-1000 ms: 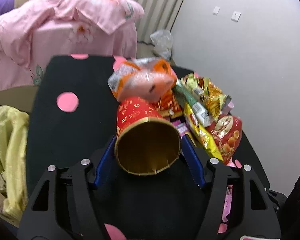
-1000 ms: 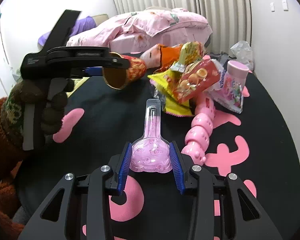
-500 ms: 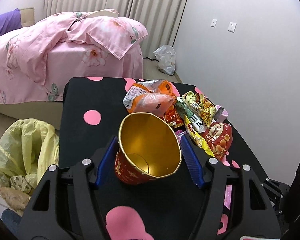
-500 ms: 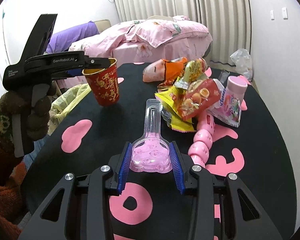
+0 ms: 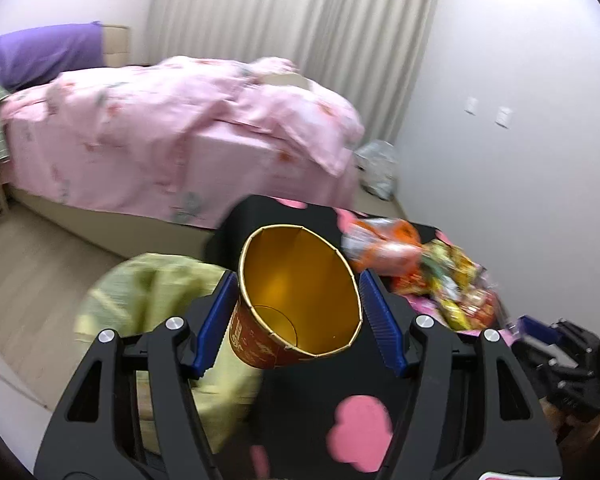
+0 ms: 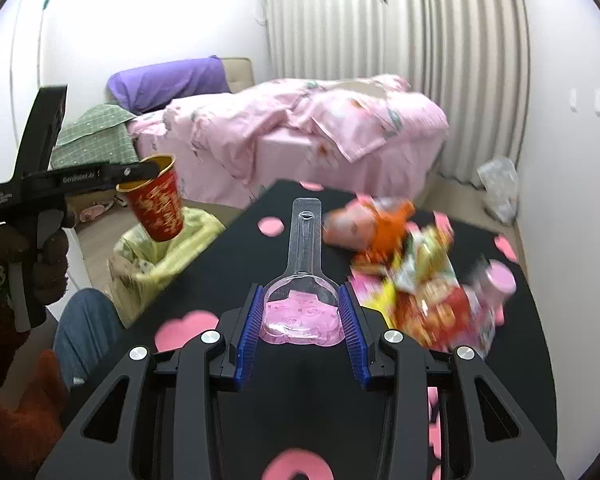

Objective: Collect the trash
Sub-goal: 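Carry the scoop and cup to the yellow trash bag and open both tools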

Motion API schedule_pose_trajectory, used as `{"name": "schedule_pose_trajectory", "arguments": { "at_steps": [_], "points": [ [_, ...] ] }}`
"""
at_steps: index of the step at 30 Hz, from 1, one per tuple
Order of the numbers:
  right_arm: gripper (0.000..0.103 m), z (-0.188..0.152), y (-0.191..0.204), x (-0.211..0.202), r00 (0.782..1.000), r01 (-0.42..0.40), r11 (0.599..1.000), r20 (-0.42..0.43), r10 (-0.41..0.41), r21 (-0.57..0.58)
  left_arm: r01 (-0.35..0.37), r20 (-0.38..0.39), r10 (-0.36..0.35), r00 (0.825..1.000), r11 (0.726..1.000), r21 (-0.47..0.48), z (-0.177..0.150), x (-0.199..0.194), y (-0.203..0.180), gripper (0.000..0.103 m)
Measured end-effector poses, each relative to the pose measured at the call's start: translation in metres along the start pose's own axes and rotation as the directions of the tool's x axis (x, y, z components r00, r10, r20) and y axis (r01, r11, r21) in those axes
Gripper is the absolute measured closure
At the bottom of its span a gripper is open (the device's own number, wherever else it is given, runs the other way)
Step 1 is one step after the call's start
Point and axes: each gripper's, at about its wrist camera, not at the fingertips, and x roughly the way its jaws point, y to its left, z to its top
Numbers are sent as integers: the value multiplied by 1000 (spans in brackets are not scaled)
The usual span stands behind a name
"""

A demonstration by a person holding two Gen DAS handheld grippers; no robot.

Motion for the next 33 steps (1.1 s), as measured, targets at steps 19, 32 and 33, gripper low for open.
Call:
{"name": "schedule_pose_trajectory", "arguments": {
  "at_steps": [19, 32, 33],
  "points": [
    [66, 79, 100, 106, 966, -258, 953, -64, 251, -159, -165, -241, 116, 963, 968, -192, -58, 56, 158, 43],
    [52, 71, 152, 222, 899, -416, 897, -217, 380, -152, -116, -109, 82, 991, 928, -355, -49, 10, 197, 18],
    [51, 68, 155, 226, 899, -412, 897, -234, 370, -163, -135, -91, 111, 990, 931, -339, -47, 4, 194, 18]
  ]
}}
